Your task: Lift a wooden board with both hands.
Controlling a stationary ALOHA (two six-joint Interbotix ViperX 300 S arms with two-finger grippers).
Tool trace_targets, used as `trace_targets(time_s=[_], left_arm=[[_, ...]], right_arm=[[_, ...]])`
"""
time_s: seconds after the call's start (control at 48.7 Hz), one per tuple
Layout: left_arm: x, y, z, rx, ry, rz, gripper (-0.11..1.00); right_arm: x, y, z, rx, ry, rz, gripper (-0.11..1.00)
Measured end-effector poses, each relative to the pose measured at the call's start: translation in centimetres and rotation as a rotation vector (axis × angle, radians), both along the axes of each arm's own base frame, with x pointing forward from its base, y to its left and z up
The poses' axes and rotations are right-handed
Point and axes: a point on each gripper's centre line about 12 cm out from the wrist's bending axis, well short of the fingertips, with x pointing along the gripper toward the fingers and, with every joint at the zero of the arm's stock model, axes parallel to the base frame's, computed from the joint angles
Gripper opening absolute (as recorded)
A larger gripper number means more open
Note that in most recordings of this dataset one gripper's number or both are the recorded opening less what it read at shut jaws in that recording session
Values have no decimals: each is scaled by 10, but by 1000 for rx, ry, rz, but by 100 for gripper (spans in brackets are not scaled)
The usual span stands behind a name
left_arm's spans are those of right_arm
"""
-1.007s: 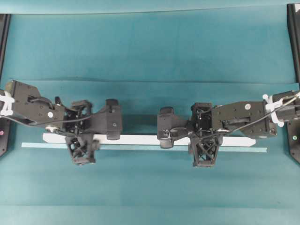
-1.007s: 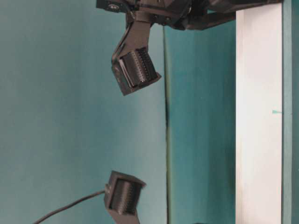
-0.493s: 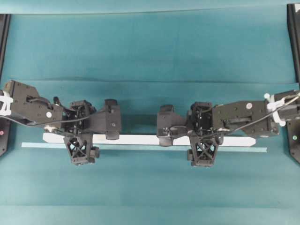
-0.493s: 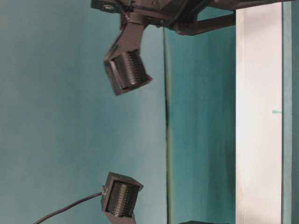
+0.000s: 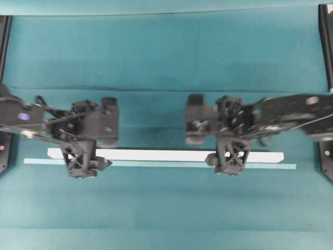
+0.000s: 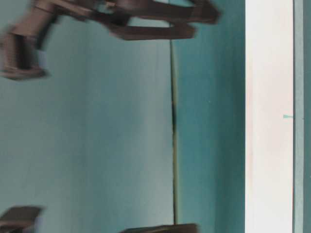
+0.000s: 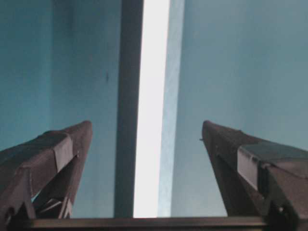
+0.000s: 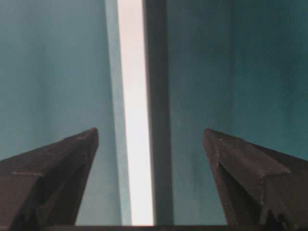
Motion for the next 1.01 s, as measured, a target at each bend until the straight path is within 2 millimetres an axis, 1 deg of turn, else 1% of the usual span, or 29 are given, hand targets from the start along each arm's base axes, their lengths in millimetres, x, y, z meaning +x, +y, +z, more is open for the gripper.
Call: trace_targets(time_s=[0.144, 0.288, 0.452, 0.637, 0.781, 1.007], left_arm=[[-6, 0, 31, 8, -120, -13, 97], [-17, 0, 60, 14, -267, -20, 97], [-33, 0, 77, 29, -405, -35, 97], [-52, 0, 97, 28, -504, -32, 97], [-63, 0, 112, 29, -566, -31, 97], [-71, 1, 124, 27, -620, -28, 97]], right_arm=[[-6, -2, 28, -3, -107, -6, 93], [-18, -3, 47, -9, -222, -11, 93], [-35, -3, 64, -16, -381, -15, 93], [-56, -4, 80, -23, -551, -25, 93], [-75, -4, 93, -27, -623, -29, 93], [-92, -4, 106, -28, -688, -32, 93]])
